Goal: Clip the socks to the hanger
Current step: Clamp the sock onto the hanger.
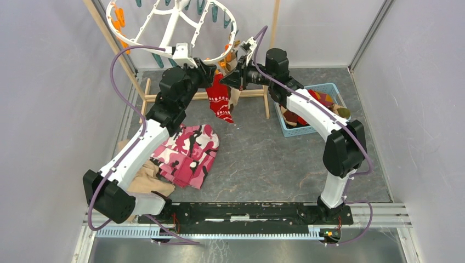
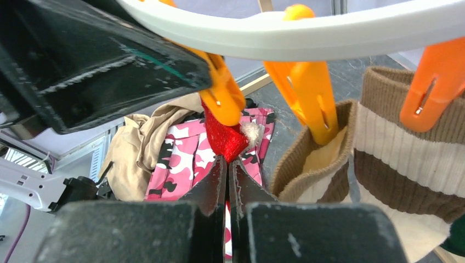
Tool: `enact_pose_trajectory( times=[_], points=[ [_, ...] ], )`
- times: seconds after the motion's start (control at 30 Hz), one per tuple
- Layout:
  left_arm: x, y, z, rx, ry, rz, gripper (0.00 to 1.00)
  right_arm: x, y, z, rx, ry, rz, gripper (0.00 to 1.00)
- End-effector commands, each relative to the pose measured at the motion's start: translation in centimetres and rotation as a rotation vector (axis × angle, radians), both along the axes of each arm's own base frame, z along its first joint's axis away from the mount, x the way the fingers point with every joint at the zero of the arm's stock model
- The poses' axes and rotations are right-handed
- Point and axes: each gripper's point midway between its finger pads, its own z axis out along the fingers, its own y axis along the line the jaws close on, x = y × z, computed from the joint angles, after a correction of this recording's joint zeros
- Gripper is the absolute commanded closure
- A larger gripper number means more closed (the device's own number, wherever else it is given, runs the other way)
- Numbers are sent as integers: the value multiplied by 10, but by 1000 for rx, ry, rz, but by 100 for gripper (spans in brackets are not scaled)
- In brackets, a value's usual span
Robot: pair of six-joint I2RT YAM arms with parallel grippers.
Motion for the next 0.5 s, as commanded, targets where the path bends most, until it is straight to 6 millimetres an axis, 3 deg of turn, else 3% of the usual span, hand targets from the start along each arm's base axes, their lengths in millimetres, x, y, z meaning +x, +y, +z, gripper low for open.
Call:
enact_pose_trajectory(
  times=[0.0,0.47],
  points=[
    [-11,3,38,-79,-82,-23,89,8,6,19,45,-1,-18,100],
    [-14,6,39,-95,-87,-41,89,0,7,33,105,4,48,100]
  ],
)
